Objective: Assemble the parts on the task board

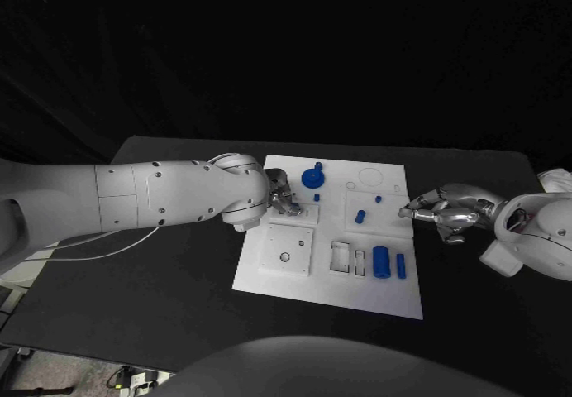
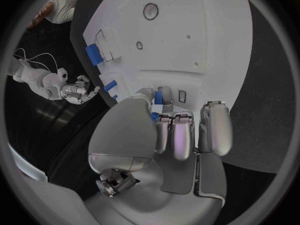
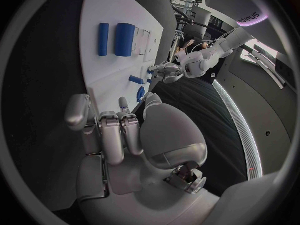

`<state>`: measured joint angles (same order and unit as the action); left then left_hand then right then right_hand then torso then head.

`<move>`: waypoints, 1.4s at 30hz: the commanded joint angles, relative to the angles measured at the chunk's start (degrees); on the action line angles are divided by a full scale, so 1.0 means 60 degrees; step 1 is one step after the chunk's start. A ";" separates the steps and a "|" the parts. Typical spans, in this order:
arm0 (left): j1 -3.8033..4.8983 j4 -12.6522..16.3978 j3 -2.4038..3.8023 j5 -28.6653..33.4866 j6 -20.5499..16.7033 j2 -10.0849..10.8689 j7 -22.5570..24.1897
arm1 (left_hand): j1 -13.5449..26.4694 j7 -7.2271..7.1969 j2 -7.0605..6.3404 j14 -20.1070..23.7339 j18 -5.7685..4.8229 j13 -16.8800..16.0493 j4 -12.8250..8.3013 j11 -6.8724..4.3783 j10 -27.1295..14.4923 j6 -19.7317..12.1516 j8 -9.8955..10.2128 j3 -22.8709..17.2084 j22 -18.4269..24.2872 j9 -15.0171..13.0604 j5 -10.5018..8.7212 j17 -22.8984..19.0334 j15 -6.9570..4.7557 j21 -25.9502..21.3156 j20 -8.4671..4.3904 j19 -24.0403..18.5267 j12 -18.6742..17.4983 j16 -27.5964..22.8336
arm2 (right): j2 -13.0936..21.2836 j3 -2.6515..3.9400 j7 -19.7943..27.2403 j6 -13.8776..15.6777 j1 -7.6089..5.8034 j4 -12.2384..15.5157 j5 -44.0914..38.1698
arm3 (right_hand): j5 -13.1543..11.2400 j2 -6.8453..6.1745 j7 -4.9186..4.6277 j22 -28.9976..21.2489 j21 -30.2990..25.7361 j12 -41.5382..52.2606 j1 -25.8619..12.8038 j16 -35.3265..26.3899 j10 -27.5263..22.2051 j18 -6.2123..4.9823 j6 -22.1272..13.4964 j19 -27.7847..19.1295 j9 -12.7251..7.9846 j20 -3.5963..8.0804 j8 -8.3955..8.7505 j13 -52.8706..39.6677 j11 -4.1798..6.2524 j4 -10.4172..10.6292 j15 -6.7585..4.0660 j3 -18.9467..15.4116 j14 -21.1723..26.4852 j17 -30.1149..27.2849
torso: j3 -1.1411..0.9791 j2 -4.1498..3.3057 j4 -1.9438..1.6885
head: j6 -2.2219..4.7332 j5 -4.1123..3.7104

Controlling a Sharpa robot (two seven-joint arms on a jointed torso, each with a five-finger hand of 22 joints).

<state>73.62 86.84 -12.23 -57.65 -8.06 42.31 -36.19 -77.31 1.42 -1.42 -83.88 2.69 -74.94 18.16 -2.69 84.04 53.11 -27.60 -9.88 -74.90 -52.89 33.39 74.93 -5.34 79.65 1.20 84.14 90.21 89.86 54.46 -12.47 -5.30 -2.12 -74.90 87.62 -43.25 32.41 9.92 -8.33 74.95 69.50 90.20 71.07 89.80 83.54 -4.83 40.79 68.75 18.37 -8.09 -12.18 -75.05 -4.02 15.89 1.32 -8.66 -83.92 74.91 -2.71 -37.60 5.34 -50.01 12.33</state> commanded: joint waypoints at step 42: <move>0.0948 -0.0557 0.0166 0.0187 0.4285 -0.0429 -0.1134 | 0.0751 -0.0083 -0.1421 -0.1020 0.0042 -0.2511 -0.0338 -0.0060 0.0993 0.0216 -0.0058 -0.3406 -0.1604 0.0083 -0.1858 0.2512 -0.0039 -0.0258 -0.0047 -0.0049 -0.0034 0.0024 | -0.0104 -0.0001 -0.0113 -0.0282 0.0010 0.0050 -0.0018 | 0.0222 -0.0053 -0.0039 0.1198 -0.0141 -0.0033 0.0209 0.0033 0.1077 -0.0176 0.0057 -0.0142 -0.0018 0.0001 0.0017 -0.2492 -0.0001 -0.0055 0.0046 0.0176 -0.1013 0.2516 | -0.0043 0.0043 0.0033 | 0.0002 -0.0175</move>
<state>79.21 83.75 -11.29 -57.43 15.43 39.98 -39.68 -73.08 1.72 -9.69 -83.87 2.70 -74.94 17.35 -2.89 83.84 53.43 -28.34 -28.66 -74.90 -52.43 22.45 74.91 -5.33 78.43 1.00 83.93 90.21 89.86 53.86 -12.47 -5.99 -2.67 -74.89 87.79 -43.23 33.49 9.70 -8.33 74.92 69.00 90.32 71.73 89.80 83.66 -4.83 40.79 68.35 18.33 -8.09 -12.18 -75.05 -3.91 15.57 1.32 -8.03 -83.92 74.93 -2.93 -37.31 5.54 -50.01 11.48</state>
